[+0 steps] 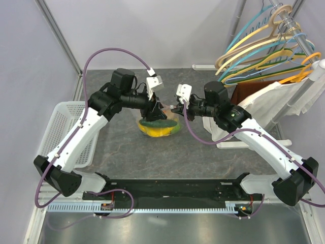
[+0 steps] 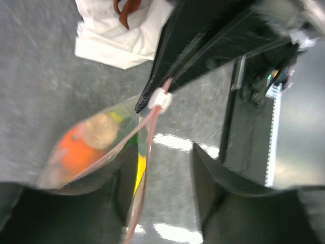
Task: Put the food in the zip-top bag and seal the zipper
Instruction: Zip the zipper food storage bag at the center of the board.
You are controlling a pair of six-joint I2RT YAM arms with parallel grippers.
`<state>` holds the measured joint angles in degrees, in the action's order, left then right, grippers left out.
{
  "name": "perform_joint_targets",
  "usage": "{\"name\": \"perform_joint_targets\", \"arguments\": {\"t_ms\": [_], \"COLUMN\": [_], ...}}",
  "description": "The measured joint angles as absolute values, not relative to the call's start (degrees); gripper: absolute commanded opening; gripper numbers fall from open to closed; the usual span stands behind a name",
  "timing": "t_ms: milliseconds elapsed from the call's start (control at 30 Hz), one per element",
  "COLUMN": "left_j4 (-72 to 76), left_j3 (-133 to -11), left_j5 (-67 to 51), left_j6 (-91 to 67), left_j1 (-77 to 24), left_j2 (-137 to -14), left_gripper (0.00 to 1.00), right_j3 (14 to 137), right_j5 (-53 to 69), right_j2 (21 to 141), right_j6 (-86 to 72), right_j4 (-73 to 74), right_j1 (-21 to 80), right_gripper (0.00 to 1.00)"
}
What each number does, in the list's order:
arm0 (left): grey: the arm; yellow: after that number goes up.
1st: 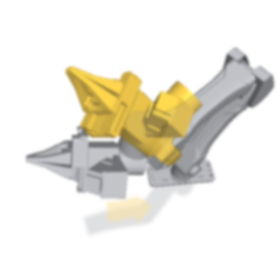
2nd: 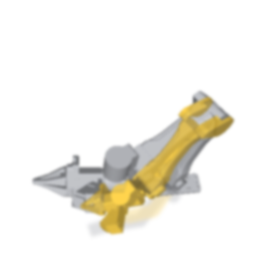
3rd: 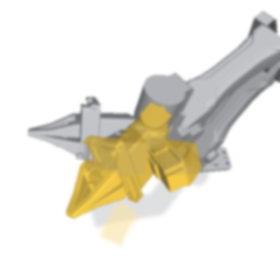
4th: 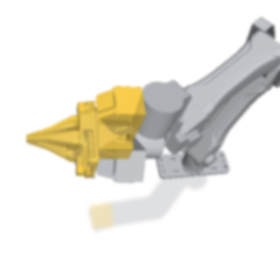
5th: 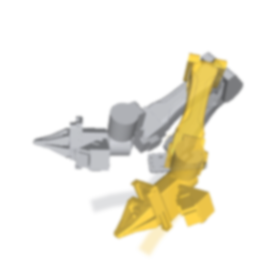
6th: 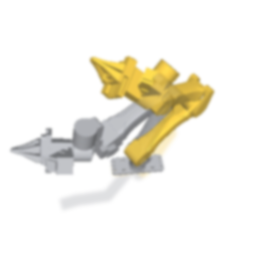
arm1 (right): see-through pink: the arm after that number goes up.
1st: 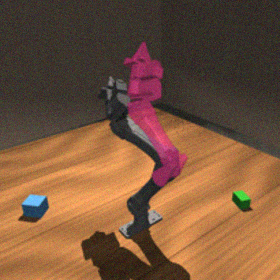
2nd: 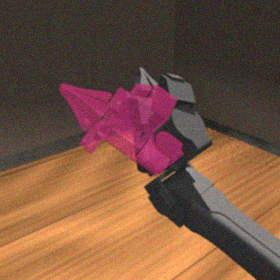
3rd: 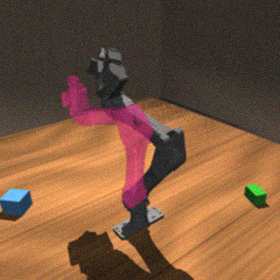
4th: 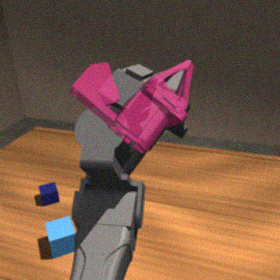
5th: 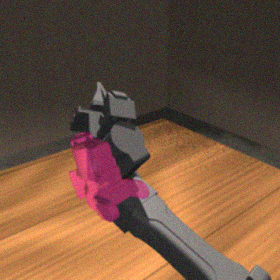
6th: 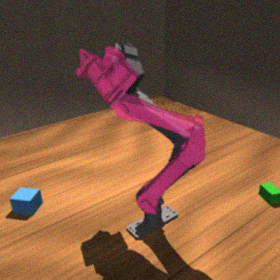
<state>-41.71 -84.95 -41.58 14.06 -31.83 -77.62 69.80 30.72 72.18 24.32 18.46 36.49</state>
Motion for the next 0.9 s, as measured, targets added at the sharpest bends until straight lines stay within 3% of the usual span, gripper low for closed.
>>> {"name": "perform_joint_targets", "arguments": {"t_ms": [133,367,700,833,900], "left_j4": [-43.68,-42.13,-33.67,-32.91,-32.75], "left_j3": [-87.96,-88.66,-85.84,-85.84,-85.84], "left_j5": [-43.07,-44.16,-43.99,-43.66,-43.66], "left_j6": [20.18,30.70,37.91,38.68,38.87], "left_j1": [-31.18,-31.27,-33.10,-34.72,-35.20], "left_j2": [-75.22,-69.17,-75.83,-77.91,-78.22], "left_gripper": [0.76,0.72,0.70,0.64,0.54], "right_j3": [69.80,69.80,69.80,69.80,69.80], "right_j5": [30.74,30.85,31.07,31.07,31.07], "right_j2": [72.16,72.18,71.94,71.81,71.75], "right_j6": [24.01,23.70,23.73,23.70,23.73], "right_j4": [18.46,18.44,18.44,18.41,18.41], "right_j1": [36.49,36.49,36.49,36.49,36.49], "right_gripper": [0.00,0.00,0.00,0.00,0.00]}}
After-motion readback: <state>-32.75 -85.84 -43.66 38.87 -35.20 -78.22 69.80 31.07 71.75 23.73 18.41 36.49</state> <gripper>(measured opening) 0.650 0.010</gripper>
